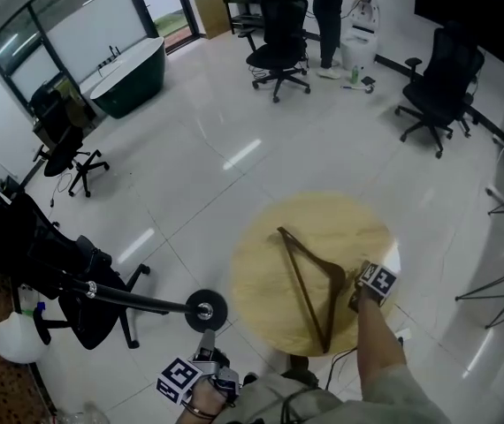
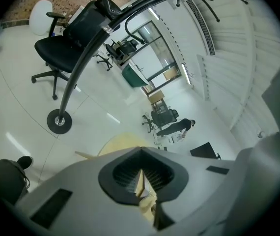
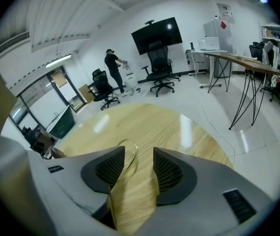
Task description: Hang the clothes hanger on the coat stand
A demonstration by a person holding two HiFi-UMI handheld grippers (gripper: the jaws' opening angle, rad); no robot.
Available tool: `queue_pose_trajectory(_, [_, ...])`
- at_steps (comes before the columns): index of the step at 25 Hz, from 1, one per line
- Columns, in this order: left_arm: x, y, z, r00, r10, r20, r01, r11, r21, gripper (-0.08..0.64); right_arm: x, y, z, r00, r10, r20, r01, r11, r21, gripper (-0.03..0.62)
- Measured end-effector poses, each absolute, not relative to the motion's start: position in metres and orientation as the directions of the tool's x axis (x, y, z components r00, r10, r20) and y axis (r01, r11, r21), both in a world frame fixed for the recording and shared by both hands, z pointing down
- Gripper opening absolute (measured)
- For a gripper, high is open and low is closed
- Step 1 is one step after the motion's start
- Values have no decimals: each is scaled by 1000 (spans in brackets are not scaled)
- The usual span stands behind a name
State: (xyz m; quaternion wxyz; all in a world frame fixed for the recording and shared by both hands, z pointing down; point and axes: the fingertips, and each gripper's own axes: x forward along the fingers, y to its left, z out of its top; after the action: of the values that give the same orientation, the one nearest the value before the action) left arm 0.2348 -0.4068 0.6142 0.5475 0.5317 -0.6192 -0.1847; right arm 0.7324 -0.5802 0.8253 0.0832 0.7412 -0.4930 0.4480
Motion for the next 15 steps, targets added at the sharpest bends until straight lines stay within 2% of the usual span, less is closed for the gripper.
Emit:
queue_pose_trajectory(2, [252,-414,619,153,-860,488,-455,377,807,17,751,-588,836,114,-640,760,-792,-520,-319,130])
queue_pose_trajectory(11, [266,-418,628,137,-855,500,-449,396,801,17,750,-609,848,64,-625,778,-799,-499,-335,52])
queue_pose_trajectory(15, [259,-411,629,116,-855,505,-445,410,797,17,750,-610,853,49,-616,787,-785,-511,-351,48])
